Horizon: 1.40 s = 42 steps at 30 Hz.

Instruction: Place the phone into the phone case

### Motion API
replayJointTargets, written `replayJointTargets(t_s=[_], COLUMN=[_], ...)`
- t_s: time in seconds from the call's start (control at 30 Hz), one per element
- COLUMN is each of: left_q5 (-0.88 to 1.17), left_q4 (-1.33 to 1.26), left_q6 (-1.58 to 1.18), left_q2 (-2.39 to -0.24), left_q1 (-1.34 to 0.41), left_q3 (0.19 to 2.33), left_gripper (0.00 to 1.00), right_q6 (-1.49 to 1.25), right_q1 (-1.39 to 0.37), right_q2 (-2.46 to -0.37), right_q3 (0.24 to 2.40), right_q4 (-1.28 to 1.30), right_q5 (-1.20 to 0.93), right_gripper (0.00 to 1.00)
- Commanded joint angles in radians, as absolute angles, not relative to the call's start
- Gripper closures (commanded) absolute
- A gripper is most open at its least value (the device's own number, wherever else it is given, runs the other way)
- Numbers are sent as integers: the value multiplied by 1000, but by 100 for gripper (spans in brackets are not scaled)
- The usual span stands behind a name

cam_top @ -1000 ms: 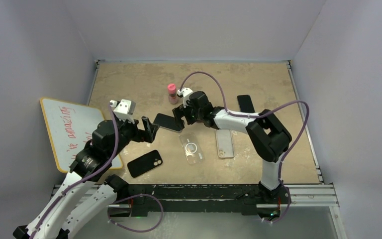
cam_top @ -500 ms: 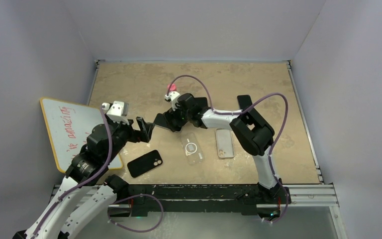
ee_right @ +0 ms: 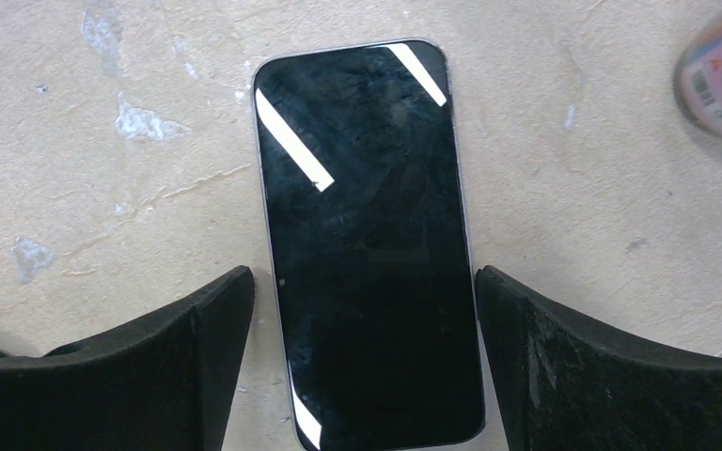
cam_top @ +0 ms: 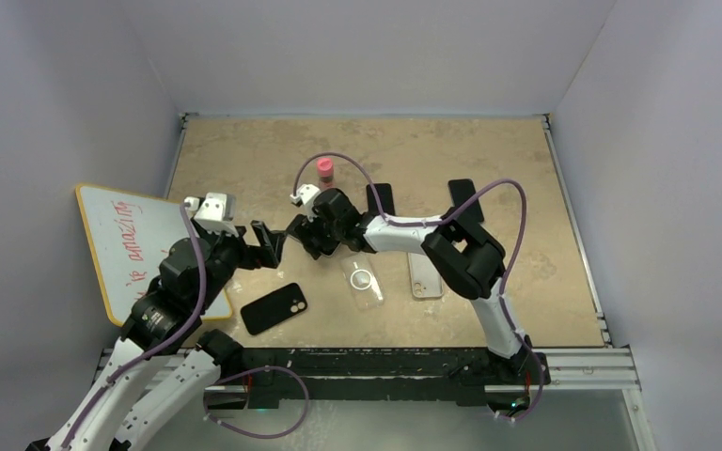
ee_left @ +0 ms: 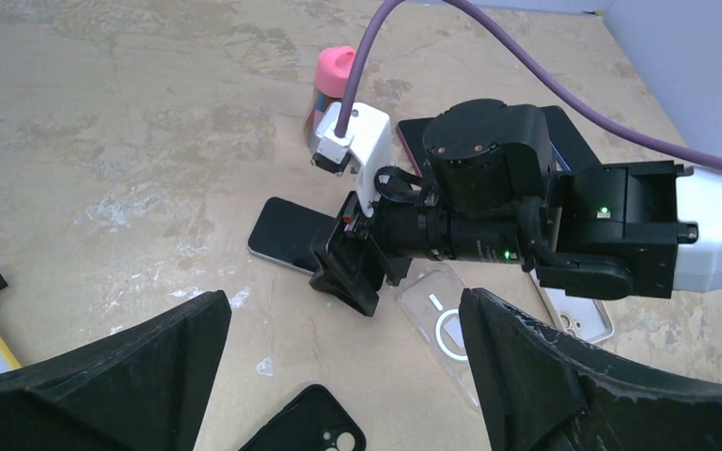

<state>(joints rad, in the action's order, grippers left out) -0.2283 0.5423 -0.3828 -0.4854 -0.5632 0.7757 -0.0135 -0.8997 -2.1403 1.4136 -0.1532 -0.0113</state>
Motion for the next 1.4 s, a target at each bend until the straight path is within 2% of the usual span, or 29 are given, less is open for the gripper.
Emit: replayJointTargets(t_s=[0.0, 0.23, 0.67, 1.37], left_q5=[-256, -267, -289, -330], left_q4=[535, 539, 550, 581], left_q6=[-393, -397, -403, -426], left_q2=[-475, -468, -473, -486], left_q1=[-561, -560, -560, -561], left_q3=[793, 792, 794, 799], left_gripper=[3, 3, 4, 5], right_q6=[-13, -26, -145, -416], right_q1=[-930, -932, -939, -939], right_q2=[-2147, -2176, -2142, -1973], right_q3=[1442, 1475, 1413, 1314], right_q4=[-103, -88, -141, -107], right_q5=[50, 67, 124, 130], right_gripper=[15, 22, 48, 60])
